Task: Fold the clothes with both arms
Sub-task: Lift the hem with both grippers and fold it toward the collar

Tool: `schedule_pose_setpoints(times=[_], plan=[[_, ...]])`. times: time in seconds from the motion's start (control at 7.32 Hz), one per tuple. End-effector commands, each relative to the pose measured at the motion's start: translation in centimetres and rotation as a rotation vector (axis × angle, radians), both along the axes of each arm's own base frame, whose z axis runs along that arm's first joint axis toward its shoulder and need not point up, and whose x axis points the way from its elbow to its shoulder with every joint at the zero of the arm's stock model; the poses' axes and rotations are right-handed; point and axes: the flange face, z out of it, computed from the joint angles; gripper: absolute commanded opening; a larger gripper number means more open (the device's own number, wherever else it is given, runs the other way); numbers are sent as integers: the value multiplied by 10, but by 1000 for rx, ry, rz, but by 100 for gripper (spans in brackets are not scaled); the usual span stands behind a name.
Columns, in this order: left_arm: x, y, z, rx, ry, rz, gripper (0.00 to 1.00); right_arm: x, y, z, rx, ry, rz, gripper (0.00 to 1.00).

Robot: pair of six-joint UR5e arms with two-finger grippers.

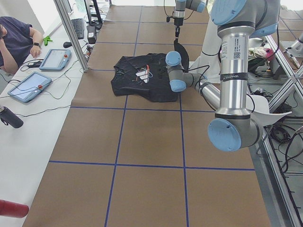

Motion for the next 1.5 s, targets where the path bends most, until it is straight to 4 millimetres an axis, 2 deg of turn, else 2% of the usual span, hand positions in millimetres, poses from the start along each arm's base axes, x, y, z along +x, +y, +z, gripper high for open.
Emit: schedule_pose_setpoints(times=[0.0,0.14,0.27,0.41,0.68,0.82,1.09,1.23,1.37], plan=[[-7,-80,5,16,-41,-215,0,11,-62,1,3,8,138,0],[0,-98,8,27,-73,-285,0,27,-83,-1,4,6,193,0],[-3,-109,0,31,-83,-321,0,30,-113,-5,2,2,246,0],[-11,-123,-13,30,-82,-351,0,24,-140,-5,-3,11,283,0],[-24,-153,-26,18,-98,-406,0,27,-186,-15,-15,4,337,0],[-14,-175,-26,17,-122,-442,0,21,-208,-9,-31,23,356,0],[6,-210,-4,79,-210,-471,0,5,-264,-8,-57,58,404,0],[15,-233,3,91,-244,-485,0,-1,-287,-8,-71,72,415,0],[25,-248,11,78,-269,-488,0,-6,-301,-10,-79,78,422,0]])
